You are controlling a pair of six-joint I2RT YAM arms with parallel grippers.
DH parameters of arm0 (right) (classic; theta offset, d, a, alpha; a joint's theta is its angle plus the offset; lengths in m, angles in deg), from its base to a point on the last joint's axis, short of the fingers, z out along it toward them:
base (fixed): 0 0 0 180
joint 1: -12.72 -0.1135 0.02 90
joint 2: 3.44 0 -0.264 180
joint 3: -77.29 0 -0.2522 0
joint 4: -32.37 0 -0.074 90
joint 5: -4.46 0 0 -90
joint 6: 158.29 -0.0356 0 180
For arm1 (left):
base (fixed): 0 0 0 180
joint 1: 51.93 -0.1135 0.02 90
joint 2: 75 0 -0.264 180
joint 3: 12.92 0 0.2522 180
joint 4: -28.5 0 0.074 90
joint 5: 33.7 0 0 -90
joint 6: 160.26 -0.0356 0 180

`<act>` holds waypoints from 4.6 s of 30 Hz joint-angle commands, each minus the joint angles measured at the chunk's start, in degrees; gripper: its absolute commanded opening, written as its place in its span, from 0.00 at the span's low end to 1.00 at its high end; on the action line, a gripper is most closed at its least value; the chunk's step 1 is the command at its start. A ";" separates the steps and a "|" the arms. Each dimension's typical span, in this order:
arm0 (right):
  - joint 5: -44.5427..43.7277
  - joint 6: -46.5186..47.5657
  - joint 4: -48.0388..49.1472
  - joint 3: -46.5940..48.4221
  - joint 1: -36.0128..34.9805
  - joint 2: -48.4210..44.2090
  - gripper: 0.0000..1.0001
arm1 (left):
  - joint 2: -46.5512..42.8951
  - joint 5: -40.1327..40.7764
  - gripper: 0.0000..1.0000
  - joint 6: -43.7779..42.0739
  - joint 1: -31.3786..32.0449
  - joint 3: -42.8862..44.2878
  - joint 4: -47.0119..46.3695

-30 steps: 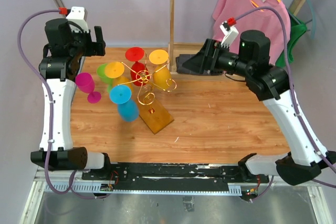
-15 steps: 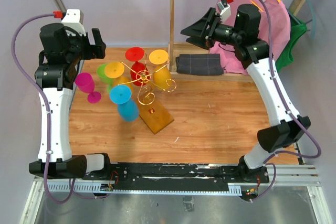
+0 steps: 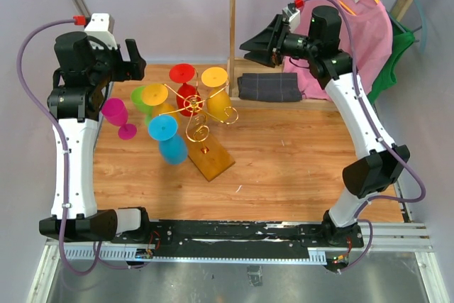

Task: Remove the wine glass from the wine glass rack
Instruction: Pick up the wine glass from the wine rack.

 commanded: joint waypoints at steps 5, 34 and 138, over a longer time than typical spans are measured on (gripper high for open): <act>2.02 1.61 1.80 -2.00 -1.36 3.22 0.51 | 0.59 -1.91 0.92 0.95 0.15 0.97 0.43; 1.82 3.49 0.99 1.32 -5.53 8.93 0.39 | 0.60 -3.15 0.92 -0.23 0.20 1.35 1.92; 3.23 -4.04 11.05 -12.36 -2.99 -0.25 0.01 | 0.86 -2.61 0.92 -1.01 0.20 1.99 2.22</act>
